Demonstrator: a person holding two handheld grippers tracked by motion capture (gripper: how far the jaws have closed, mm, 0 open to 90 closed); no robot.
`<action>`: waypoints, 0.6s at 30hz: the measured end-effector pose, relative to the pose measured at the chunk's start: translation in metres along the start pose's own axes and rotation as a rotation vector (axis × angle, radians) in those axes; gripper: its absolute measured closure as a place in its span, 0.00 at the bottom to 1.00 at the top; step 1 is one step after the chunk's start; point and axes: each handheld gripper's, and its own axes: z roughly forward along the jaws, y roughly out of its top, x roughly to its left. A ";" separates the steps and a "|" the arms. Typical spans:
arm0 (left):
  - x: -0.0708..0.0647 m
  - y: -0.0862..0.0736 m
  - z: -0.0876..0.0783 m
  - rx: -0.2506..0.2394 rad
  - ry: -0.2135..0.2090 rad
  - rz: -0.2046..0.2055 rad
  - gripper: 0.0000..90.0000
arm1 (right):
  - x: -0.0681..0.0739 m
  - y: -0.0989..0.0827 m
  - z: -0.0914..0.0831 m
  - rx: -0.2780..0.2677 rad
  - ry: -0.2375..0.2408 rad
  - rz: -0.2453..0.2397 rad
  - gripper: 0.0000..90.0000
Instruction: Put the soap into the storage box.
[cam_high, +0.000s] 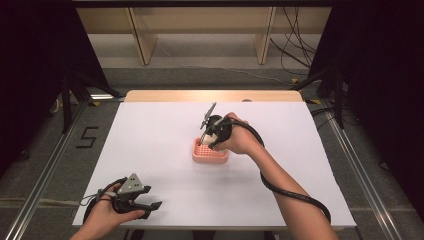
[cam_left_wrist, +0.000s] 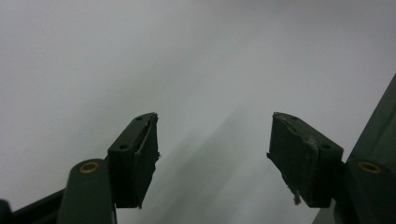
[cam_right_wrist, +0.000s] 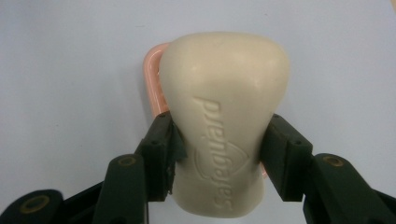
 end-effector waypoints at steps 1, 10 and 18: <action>0.000 0.000 0.000 -0.001 0.000 -0.001 0.36 | 0.000 0.000 0.000 0.003 0.008 -0.001 0.56; 0.000 0.000 0.000 -0.002 -0.001 -0.003 0.36 | -0.003 0.005 0.002 0.013 0.006 0.016 0.56; 0.000 0.000 0.000 -0.003 -0.002 -0.003 0.36 | -0.005 0.008 0.008 0.011 0.015 -0.002 0.56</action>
